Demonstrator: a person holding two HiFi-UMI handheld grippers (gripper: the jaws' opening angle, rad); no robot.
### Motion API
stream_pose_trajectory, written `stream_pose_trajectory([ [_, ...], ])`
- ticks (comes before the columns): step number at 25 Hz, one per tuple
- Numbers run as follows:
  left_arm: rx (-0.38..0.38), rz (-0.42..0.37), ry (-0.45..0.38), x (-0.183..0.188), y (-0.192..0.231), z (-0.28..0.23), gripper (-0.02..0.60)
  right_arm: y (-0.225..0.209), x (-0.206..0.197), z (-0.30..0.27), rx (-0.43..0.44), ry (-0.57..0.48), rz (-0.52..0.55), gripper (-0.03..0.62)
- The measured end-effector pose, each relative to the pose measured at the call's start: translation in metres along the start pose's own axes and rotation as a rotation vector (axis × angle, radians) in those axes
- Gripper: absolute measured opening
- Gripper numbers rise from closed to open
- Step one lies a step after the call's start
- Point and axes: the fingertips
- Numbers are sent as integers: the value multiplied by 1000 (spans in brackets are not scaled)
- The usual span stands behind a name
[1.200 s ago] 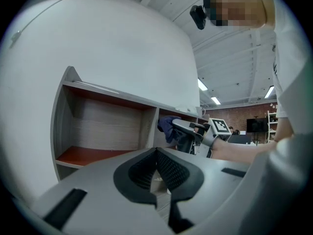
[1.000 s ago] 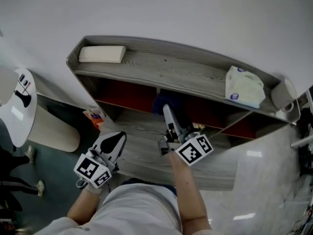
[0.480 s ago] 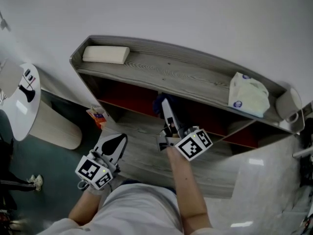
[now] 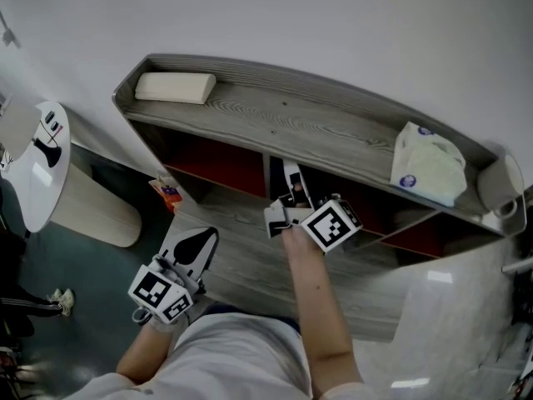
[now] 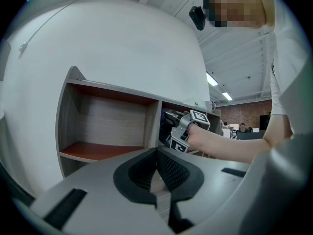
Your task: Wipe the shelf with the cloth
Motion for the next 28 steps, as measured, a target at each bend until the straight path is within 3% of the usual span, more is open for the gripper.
stream_pose_trajectory([
  [9, 34, -1, 18, -10, 1, 5, 15, -32, -12, -3, -80, 2, -100, 143],
  [16, 26, -5, 21, -12, -6, 3, 15, -55, -39, 13, -185, 94, -200, 143],
  [22, 22, -16, 28, -16, -9, 3, 15, -62, -54, 23, -221, 122, -262, 138],
  [28, 34, -13, 24, -16, -10, 7, 15, -59, -62, 29, -256, 120, -402, 138],
])
Point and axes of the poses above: the fingertips, and each gripper's own axes: z backward along the fingers, y to its left, x out of its top, and after that the axes turned 13 degrees about z, right-handed
